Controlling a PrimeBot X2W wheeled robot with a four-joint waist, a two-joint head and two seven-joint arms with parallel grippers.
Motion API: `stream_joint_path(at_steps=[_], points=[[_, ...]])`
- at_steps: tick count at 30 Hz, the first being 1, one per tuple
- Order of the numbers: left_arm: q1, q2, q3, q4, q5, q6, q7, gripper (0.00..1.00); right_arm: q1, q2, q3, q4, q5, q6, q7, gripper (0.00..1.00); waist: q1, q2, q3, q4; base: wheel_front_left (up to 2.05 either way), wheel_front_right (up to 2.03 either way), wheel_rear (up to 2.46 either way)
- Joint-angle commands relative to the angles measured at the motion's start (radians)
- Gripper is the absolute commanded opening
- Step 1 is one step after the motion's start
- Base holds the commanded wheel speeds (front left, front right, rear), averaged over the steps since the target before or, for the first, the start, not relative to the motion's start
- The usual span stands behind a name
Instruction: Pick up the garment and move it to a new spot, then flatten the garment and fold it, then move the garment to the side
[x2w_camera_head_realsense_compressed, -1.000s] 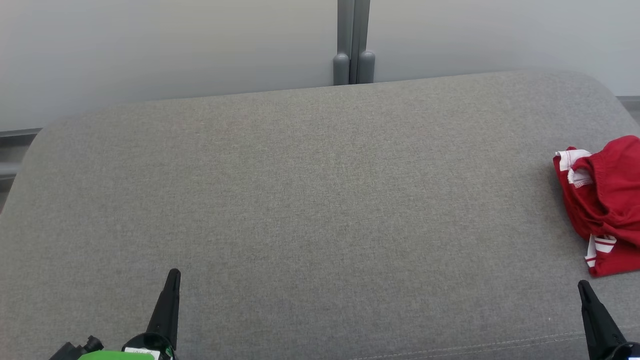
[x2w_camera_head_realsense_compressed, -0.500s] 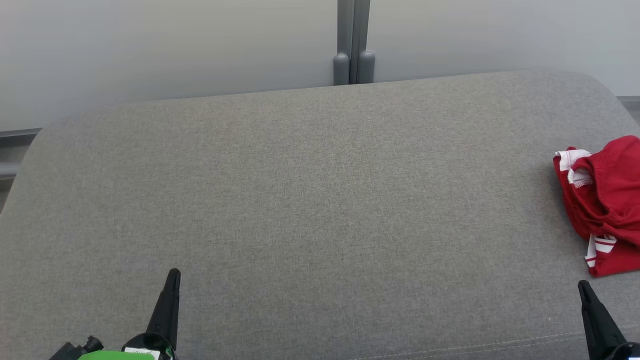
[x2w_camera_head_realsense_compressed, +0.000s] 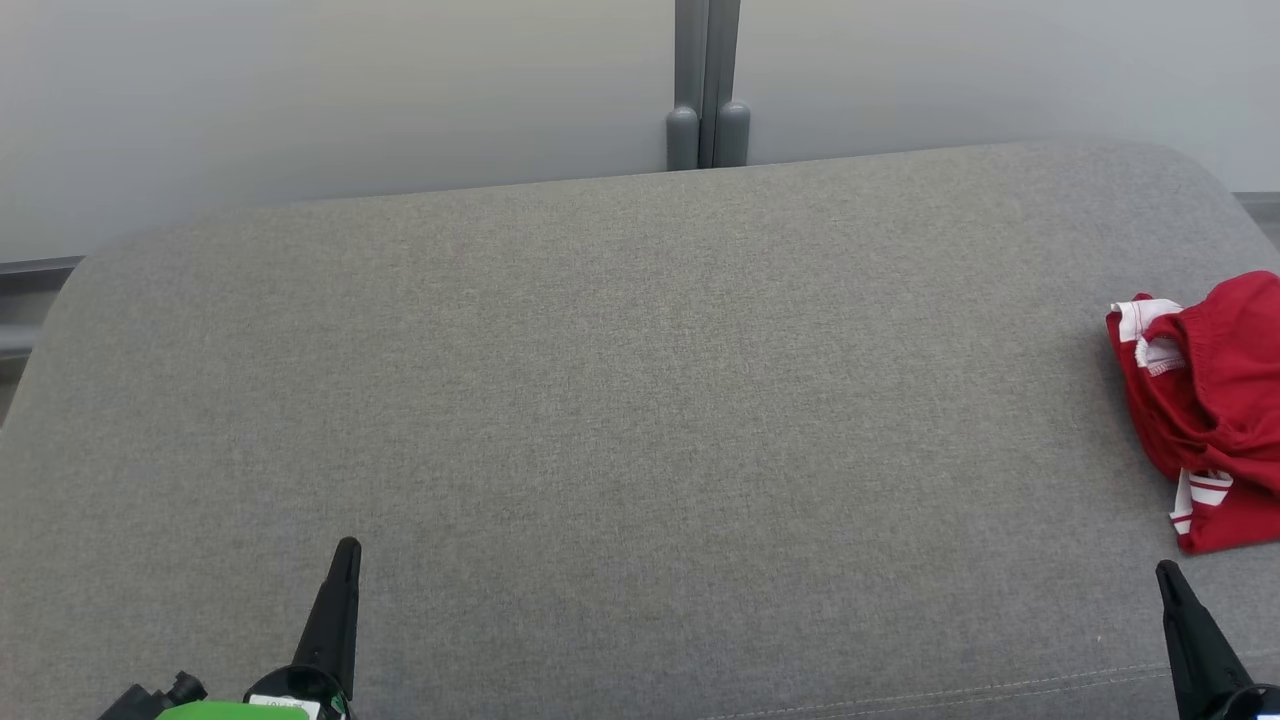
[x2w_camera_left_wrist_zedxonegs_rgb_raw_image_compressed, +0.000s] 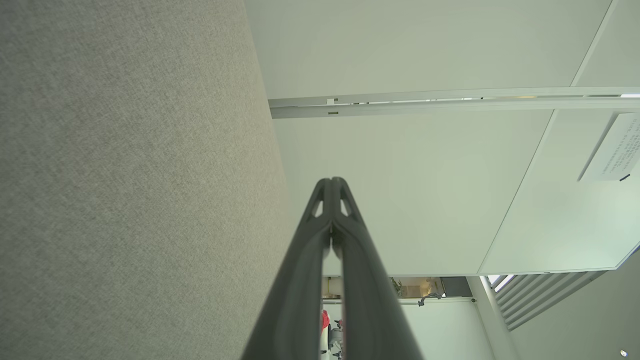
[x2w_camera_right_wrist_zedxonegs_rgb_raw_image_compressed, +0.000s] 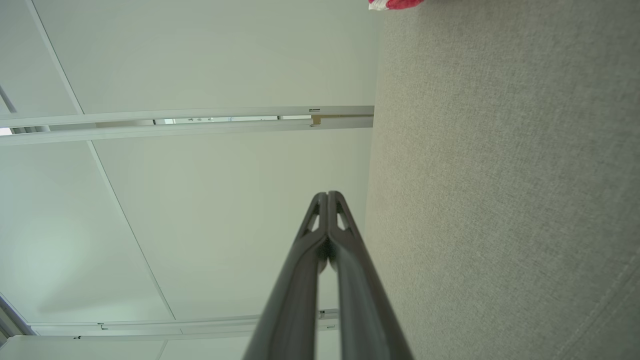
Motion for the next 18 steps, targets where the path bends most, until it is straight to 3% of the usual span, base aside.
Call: stream_joint_path(at_steps=[1,18], points=[[0.012,-0.001,0.002,-0.004,0.002,-0.004,0.003,0.00,0.006,-0.001,0.000,-0.004,0.002,0.000,-0.002,0.00,0.0000,0.0000,0.000,0.000,0.00,0.00,0.00],[0.012,-0.002,0.002,-0.004,0.002,-0.004,0.004,0.00,0.006,-0.001,0.000,-0.004,0.002,0.000,-0.002,0.00,0.0000,0.0000,0.000,0.000,0.00,0.00,0.00]])
